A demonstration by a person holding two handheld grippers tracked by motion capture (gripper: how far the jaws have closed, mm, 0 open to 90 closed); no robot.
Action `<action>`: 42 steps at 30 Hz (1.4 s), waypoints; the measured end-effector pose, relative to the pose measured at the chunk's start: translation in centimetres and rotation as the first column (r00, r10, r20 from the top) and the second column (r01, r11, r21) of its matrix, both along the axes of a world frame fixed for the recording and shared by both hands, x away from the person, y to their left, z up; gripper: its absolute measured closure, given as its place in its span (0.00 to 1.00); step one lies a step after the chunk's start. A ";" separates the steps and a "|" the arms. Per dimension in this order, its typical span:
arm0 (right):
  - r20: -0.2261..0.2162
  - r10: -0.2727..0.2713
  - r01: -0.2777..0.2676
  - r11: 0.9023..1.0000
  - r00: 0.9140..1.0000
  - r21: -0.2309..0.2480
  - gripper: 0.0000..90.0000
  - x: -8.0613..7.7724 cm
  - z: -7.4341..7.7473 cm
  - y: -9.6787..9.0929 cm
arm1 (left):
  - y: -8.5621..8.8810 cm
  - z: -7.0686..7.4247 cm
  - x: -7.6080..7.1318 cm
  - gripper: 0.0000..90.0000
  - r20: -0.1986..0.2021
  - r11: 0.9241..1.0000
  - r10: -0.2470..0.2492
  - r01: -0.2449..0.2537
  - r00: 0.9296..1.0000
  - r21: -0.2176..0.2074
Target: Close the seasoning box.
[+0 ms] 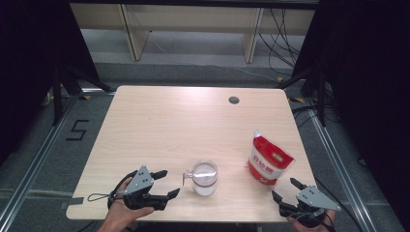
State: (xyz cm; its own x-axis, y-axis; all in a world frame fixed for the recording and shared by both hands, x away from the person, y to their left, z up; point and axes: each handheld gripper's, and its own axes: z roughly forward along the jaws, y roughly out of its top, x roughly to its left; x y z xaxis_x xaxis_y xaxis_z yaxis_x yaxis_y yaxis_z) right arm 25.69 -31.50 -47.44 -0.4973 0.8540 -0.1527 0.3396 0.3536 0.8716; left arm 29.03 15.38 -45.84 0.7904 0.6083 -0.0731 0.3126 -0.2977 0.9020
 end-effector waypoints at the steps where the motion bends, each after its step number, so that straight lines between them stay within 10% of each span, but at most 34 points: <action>1: -0.006 -0.003 0.003 1.000 1.000 0.000 0.27 0.0 0.0 0.0 | 0.1 -0.1 0.0 0.29 0.006 1.000 -0.011 0.011 1.000 0.002; 42: -0.059 0.010 -0.010 1.000 0.998 -0.002 0.26 0.1 -0.4 0.3 | 1.6 -2.8 -1.9 0.17 -0.057 0.996 0.010 -0.005 0.998 0.085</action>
State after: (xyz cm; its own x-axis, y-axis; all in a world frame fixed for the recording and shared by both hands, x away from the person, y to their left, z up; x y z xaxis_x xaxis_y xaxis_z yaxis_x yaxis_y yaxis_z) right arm 25.74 -31.19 -47.82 -0.5144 0.8484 -0.1248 0.3868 0.3594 0.8493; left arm 27.10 16.96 -48.65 0.7815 0.6203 -0.0663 0.3660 -0.3697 0.8540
